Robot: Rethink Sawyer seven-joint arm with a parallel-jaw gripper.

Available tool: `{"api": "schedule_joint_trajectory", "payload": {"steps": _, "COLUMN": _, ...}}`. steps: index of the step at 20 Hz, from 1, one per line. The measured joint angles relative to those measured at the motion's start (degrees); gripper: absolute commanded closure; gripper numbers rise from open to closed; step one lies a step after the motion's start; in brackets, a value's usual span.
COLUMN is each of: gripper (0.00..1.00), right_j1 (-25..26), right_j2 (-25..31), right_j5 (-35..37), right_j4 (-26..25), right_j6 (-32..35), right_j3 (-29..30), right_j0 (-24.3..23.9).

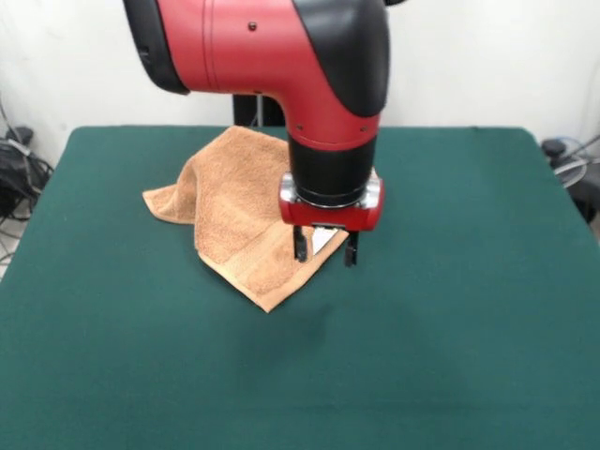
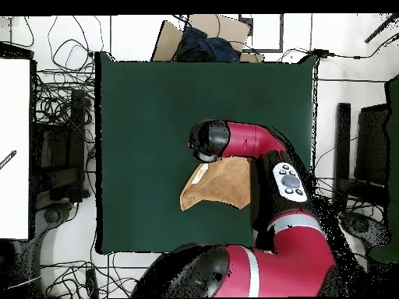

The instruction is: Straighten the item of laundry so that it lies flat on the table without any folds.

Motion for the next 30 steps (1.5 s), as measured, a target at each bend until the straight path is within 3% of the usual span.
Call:
{"api": "schedule_joint_trajectory", "payload": {"steps": 15, "gripper": 0.0, "right_j1": -0.2, "right_j2": 1.02, "right_j5": -1.72, "right_j4": 0.01, "right_j6": 0.0, "right_j3": 1.54, "right_j0": -1.32}}
{"api": "schedule_joint_trajectory", "payload": {"steps": 30, "gripper": 0.0, "right_j1": 0.55, "right_j2": 1.02, "right_j5": -8.3, "right_j4": 0.04, "right_j6": 0.0, "right_j3": 8.18, "right_j0": -1.94}}
